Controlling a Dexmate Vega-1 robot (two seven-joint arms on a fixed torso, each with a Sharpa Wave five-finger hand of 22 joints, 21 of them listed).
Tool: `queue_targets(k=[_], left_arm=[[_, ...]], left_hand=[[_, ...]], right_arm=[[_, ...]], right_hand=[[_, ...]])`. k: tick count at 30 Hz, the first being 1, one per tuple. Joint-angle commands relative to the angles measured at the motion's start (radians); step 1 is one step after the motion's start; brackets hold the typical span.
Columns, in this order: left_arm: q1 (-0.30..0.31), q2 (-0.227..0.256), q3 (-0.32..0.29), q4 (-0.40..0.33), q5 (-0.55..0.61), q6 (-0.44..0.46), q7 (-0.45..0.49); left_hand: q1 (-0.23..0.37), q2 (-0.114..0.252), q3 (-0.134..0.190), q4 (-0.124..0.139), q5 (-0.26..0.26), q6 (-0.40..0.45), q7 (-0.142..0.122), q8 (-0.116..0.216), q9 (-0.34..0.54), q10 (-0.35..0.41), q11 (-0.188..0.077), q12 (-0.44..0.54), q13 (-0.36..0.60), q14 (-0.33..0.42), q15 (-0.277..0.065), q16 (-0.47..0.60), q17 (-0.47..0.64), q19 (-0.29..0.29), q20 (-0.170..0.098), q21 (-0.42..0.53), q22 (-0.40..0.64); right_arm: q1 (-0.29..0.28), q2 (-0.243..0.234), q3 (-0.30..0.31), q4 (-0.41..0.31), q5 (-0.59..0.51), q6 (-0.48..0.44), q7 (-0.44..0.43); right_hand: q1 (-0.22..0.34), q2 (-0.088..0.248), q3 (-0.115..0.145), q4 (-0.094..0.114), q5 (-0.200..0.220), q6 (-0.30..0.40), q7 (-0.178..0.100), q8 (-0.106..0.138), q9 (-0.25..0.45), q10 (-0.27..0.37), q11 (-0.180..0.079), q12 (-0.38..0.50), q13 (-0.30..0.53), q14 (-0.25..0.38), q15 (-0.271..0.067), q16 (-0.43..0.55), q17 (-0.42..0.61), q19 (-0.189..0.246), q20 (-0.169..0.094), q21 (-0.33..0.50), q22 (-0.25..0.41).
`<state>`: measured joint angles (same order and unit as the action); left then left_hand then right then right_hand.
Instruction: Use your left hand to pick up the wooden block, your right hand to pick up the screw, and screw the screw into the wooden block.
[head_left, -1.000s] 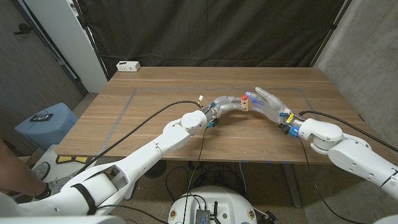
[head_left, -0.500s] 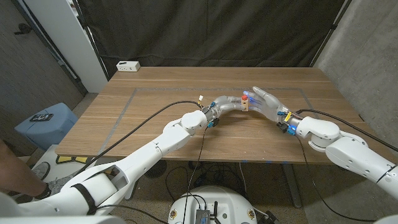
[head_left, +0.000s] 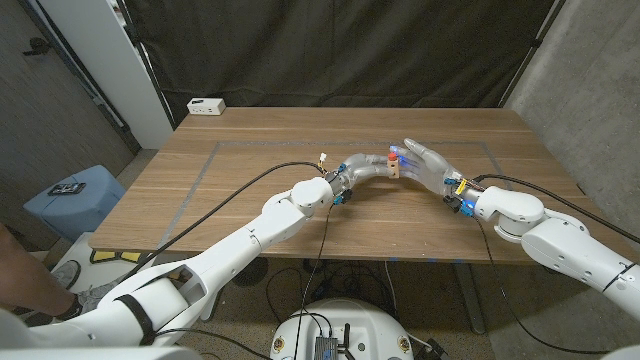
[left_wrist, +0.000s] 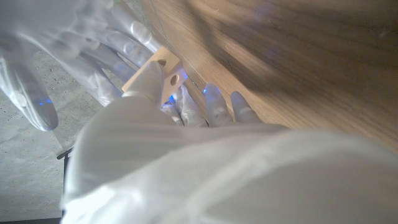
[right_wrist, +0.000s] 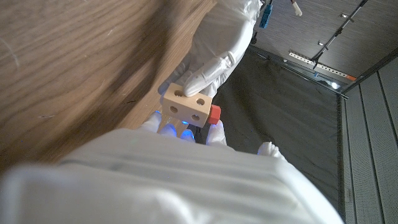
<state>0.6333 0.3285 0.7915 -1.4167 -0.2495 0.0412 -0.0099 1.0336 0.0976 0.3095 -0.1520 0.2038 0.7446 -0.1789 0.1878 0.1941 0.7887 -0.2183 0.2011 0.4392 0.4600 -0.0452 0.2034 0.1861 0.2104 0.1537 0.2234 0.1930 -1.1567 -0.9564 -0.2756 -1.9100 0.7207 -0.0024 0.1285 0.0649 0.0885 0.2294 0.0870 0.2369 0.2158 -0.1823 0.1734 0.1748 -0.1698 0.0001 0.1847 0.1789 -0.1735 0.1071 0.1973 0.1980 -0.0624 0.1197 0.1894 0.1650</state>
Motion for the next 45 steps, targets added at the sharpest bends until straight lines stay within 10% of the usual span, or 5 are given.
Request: queue_targets(k=[1, 45], left_arm=[[0.003, -0.001, -0.002, 0.000, -0.002, -0.003, 0.004], [-0.009, -0.013, 0.002, 0.024, -0.003, -0.007, -0.002]], left_hand=[[-0.006, 0.004, 0.005, 0.008, 0.007, -0.003, 0.001, -0.003, 0.001, -0.002, -0.001, 0.006, 0.003, -0.001, -0.043, 0.000, 0.003, 0.005, 0.009, 0.002, 0.002], [-0.011, -0.002, -0.001, 0.002, 0.009, 0.020, 0.012, 0.011, 0.001, 0.006, 0.000, 0.014, 0.002, 0.007, -0.043, 0.006, 0.003, 0.008, 0.006, 0.004, 0.002]], right_arm=[[-0.008, -0.011, 0.003, -0.013, 0.009, -0.006, -0.007], [-0.080, -0.046, 0.044, -0.068, 0.031, -0.001, -0.022]], right_hand=[[-0.011, 0.000, 0.003, 0.004, 0.006, 0.011, -0.002, 0.008, 0.001, -0.190, 0.006, 0.003, 0.002, -0.190, 0.006, 0.002, 0.002, 0.002, 0.005, 0.002, 0.006], [-0.011, 0.001, 0.004, 0.008, 0.010, 0.051, -0.008, 0.020, 0.002, -0.181, 0.008, 0.007, 0.002, -0.184, 0.004, 0.004, 0.002, 0.009, 0.003, 0.004, 0.006]])
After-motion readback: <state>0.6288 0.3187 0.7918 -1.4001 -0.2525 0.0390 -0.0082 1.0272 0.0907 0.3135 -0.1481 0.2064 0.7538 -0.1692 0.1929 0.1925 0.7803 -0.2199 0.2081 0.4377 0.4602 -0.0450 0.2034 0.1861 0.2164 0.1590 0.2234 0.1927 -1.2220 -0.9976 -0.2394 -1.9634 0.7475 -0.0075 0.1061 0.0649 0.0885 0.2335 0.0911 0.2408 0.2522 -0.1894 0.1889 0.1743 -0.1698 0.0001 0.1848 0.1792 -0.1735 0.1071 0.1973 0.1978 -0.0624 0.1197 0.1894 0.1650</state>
